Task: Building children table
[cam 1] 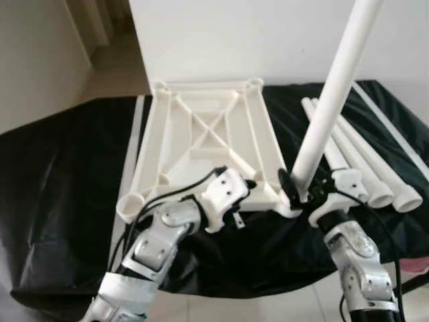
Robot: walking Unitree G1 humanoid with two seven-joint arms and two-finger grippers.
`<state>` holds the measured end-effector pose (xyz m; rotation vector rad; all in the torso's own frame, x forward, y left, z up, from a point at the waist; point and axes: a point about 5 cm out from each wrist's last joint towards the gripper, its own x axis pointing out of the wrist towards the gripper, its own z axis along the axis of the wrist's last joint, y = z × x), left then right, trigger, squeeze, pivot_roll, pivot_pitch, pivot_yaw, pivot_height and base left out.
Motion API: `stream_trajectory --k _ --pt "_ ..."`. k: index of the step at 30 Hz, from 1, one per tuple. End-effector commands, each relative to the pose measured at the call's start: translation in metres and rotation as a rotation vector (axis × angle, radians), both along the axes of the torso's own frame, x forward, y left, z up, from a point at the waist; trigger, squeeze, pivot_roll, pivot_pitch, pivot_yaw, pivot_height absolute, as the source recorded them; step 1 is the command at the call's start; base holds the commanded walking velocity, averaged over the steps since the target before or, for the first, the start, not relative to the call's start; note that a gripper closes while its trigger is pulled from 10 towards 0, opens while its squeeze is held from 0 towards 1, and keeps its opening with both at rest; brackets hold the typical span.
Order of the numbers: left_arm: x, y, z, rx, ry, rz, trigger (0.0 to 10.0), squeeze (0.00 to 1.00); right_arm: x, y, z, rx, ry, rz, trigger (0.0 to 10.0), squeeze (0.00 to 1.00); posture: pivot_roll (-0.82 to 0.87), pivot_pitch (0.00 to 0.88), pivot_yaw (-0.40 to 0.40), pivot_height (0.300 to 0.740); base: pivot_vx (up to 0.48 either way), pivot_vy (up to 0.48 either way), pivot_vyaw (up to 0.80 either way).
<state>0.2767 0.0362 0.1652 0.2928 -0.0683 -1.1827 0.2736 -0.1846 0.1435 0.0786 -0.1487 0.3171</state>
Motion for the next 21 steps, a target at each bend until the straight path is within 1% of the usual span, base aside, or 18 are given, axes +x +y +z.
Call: stream_trajectory --k 1,2,3,5,6,9,12,19,21 --pt "0.005 0.003 -0.001 0.006 -0.009 0.072 10.0 0.0 0.004 -0.002 0.001 -0.024 -0.012 0.052 10.0 0.0 -0.1 0.0 0.043 0.74 0.0 0.0 0.0" --pt "0.006 0.003 0.0 0.008 -0.011 0.071 10.0 0.0 0.007 -0.003 0.001 -0.044 -0.008 0.088 10.0 0.0 -0.1 0.0 0.045 0.74 0.0 0.0 0.0" --pt "0.006 0.003 0.0 0.008 -0.011 0.071 10.0 0.0 0.007 -0.003 0.001 -0.044 -0.008 0.088 10.0 0.0 -0.1 0.0 0.045 0.74 0.0 0.0 0.0" --pt "0.006 0.003 0.0 0.012 -0.034 0.073 10.0 0.0 0.012 -0.003 0.001 -0.071 0.001 0.146 10.0 0.0 -0.1 0.0 0.044 0.74 0.0 0.0 0.0" --pt "0.006 0.003 0.0 0.012 -0.034 0.073 10.0 0.0 0.012 -0.003 0.001 -0.071 0.001 0.146 10.0 0.0 -0.1 0.0 0.044 0.74 0.0 0.0 0.0" --pt "0.005 0.003 -0.001 0.015 -0.042 0.067 10.0 0.0 0.016 -0.002 -0.001 -0.107 0.011 0.204 10.0 0.0 -0.09 0.0 0.044 0.74 0.0 0.0 0.0" --pt "0.003 0.003 -0.003 0.01 -0.008 0.051 10.0 0.0 0.019 -0.004 -0.003 -0.123 0.016 0.221 10.0 0.0 -0.09 0.0 0.045 0.74 0.0 0.0 0.0" --pt "0.001 0.004 -0.003 0.006 -0.01 0.052 10.0 0.0 0.023 -0.007 -0.007 -0.153 0.03 0.245 10.0 0.0 -0.09 0.0 0.042 0.74 0.0 0.0 0.0" --pt "0.001 0.005 -0.003 -0.004 0.013 0.043 10.0 0.0 0.024 -0.009 -0.009 -0.179 0.036 0.248 10.0 0.0 -0.09 0.0 0.042 0.74 0.0 0.0 0.0"
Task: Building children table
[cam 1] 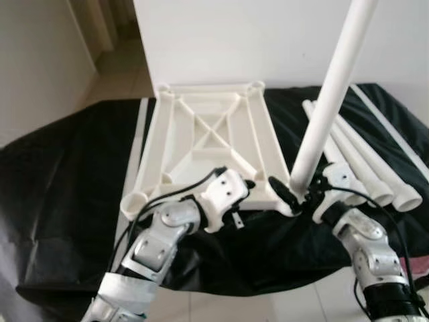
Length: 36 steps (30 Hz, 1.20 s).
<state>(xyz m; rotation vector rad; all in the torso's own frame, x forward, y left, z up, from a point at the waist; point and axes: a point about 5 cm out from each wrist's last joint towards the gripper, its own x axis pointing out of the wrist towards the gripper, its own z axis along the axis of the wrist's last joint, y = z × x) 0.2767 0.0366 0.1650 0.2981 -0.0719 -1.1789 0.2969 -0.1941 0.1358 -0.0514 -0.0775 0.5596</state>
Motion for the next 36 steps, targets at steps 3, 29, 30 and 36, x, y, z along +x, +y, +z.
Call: stream_trajectory --k 3,29,30,36 --pt "0.001 0.005 -0.003 -0.002 0.009 0.046 10.0 0.0 0.001 -0.001 -0.002 -0.03 -0.003 0.013 7.1 0.0 -0.09 0.0 0.047 0.74 0.0 0.0 0.0" --pt "0.004 0.002 -0.002 -0.009 0.01 0.068 10.0 0.0 -0.005 0.005 -0.029 -0.129 0.091 -0.133 10.0 0.0 -0.1 0.0 0.041 0.74 0.0 0.0 0.0" --pt "0.004 0.002 -0.002 -0.011 0.01 0.069 10.0 0.0 -0.006 0.008 -0.03 -0.124 0.096 -0.142 10.0 0.0 -0.11 0.0 0.042 0.74 0.0 0.0 0.0" --pt "0.003 0.003 -0.005 -0.002 0.029 0.065 10.0 0.0 -0.012 0.017 -0.044 -0.025 0.186 -0.392 10.0 0.0 -0.11 0.0 0.047 0.74 0.0 0.0 0.0"
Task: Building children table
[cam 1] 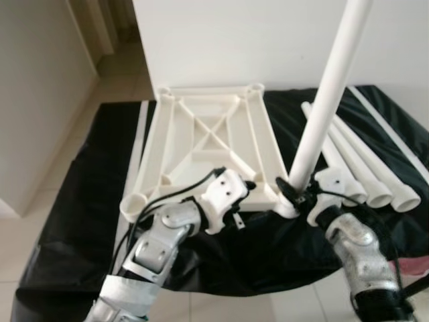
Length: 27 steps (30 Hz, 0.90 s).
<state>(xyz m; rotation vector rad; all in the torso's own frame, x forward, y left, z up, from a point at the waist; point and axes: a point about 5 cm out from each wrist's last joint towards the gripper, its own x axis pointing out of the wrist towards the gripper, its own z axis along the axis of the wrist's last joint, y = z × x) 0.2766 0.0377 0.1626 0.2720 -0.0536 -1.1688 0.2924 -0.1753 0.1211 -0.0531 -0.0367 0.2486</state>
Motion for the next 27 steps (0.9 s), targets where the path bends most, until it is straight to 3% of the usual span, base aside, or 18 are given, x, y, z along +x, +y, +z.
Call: stream_trajectory --k 1,5,8,10,11,13,27 --pt "0.003 0.002 -0.002 0.01 0.003 0.052 10.0 0.0 -0.008 -0.002 -0.029 0.018 0.151 -0.148 10.0 0.0 -0.11 0.0 0.047 0.74 0.0 0.0 0.0" --pt "0.003 0.002 -0.001 0.006 0.008 0.053 10.0 0.0 -0.01 -0.001 -0.027 0.055 0.151 -0.232 10.0 0.0 -0.11 0.0 0.048 0.74 0.0 0.0 0.0" --pt "0.004 0.0 -0.001 -0.001 0.011 0.057 10.0 0.0 -0.015 0.008 -0.022 0.091 0.151 -0.443 10.0 0.0 -0.11 0.0 0.046 0.74 0.0 0.0 0.0" --pt "0.004 -0.001 -0.001 0.0 0.006 0.059 10.0 0.0 -0.017 0.013 -0.022 0.107 0.158 -0.49 10.0 0.0 -0.11 0.0 0.045 0.74 0.0 0.0 0.0" --pt "0.005 -0.001 0.001 0.003 -0.006 0.064 10.0 0.0 -0.019 0.024 -0.021 0.132 0.159 -0.48 10.0 0.0 -0.1 0.0 0.044 0.74 0.0 0.0 0.0" --pt "0.005 0.0 0.001 0.003 -0.009 0.067 10.0 0.0 -0.019 0.028 -0.018 0.136 0.147 -0.457 10.0 0.0 -0.11 0.0 0.046 0.74 0.0 0.0 0.0" --pt "0.008 0.003 0.002 0.012 -0.051 0.11 10.0 0.0 -0.019 0.027 -0.011 0.132 0.135 -0.487 10.0 0.0 -0.1 0.0 0.043 0.74 0.0 0.0 0.0"
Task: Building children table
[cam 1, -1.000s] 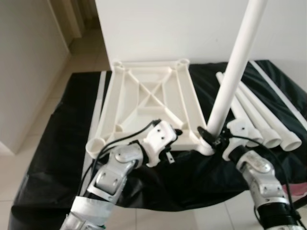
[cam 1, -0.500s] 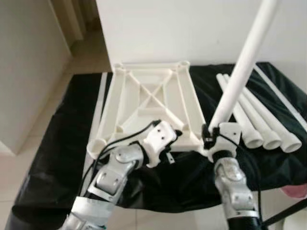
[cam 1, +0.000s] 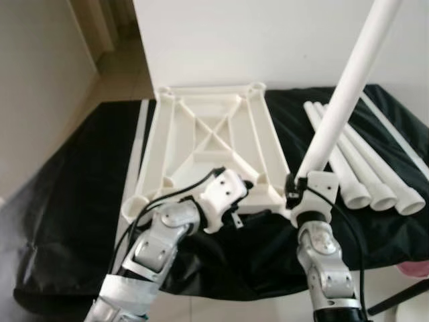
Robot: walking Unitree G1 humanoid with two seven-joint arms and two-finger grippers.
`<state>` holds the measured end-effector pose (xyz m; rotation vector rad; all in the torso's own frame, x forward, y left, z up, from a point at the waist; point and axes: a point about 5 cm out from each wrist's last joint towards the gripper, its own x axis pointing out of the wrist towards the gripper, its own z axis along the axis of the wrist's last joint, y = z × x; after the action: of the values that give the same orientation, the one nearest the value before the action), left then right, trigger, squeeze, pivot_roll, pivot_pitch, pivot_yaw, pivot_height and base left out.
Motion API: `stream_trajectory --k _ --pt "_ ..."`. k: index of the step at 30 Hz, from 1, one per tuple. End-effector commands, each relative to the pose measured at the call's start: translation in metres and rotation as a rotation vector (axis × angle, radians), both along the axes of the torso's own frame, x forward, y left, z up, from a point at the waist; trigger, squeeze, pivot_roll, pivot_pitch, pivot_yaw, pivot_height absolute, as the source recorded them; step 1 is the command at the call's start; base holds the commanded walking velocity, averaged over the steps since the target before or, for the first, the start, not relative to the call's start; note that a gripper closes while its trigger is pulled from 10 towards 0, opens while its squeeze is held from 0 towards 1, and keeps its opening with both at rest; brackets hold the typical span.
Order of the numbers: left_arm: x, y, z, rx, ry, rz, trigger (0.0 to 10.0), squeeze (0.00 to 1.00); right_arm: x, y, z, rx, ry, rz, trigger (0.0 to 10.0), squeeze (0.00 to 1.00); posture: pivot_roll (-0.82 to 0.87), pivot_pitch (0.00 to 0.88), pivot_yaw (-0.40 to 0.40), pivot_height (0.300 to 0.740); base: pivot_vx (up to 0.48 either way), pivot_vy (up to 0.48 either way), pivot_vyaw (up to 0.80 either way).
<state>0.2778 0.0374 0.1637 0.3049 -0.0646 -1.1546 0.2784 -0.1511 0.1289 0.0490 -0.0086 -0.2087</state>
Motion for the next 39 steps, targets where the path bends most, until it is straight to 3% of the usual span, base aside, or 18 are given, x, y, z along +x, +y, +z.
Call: stream_trajectory --k 1,10,11,18,24,25,26,32,39 --pt "0.006 0.003 0.001 -0.008 -0.027 0.1 10.0 0.0 -0.005 0.003 -0.018 0.048 0.094 -0.023 10.0 0.0 -0.1 0.0 0.041 0.74 0.0 0.0 0.0" --pt "0.008 0.004 0.002 -0.011 -0.032 0.109 10.0 0.0 -0.004 0.0 -0.014 0.041 0.078 -0.016 10.0 0.0 -0.1 0.0 0.037 0.74 0.0 0.0 0.0" --pt "0.007 0.004 0.002 -0.011 -0.033 0.109 10.0 0.0 -0.003 0.0 -0.013 0.042 0.069 -0.009 10.0 1.0 -0.1 0.0 0.037 0.74 0.0 0.0 0.0" --pt "0.007 0.004 0.002 -0.013 -0.034 0.108 10.0 0.0 -0.002 -0.001 -0.006 0.052 0.022 0.039 10.0 1.0 -0.1 0.0 0.037 0.74 0.0 0.0 0.0" --pt "0.007 0.005 0.002 -0.013 -0.031 0.106 10.0 0.0 0.0 -0.011 0.003 0.065 -0.04 0.125 10.0 1.0 -0.1 0.0 0.039 0.74 0.0 0.0 0.0" --pt "0.008 0.005 0.002 -0.012 -0.031 0.105 10.0 0.0 0.0 -0.013 0.004 0.064 -0.045 0.153 10.0 0.89 -0.1 0.0 0.04 0.74 0.0 0.0 0.0" --pt "0.008 0.005 0.002 -0.011 -0.031 0.105 10.0 0.0 0.0 -0.015 0.003 0.065 -0.046 0.205 10.0 0.0 -0.1 0.0 0.041 0.74 0.0 0.0 0.0" --pt "0.008 0.005 0.003 -0.011 -0.031 0.102 10.0 0.0 -0.002 -0.021 0.001 0.047 -0.049 0.366 10.0 0.0 -0.1 0.0 0.042 0.74 0.0 0.0 0.0" --pt "0.009 0.005 0.004 -0.009 -0.028 0.094 10.0 0.0 0.008 -0.029 0.009 -0.07 -0.047 0.651 10.0 0.0 -0.1 0.0 0.048 0.74 0.0 0.0 0.0"
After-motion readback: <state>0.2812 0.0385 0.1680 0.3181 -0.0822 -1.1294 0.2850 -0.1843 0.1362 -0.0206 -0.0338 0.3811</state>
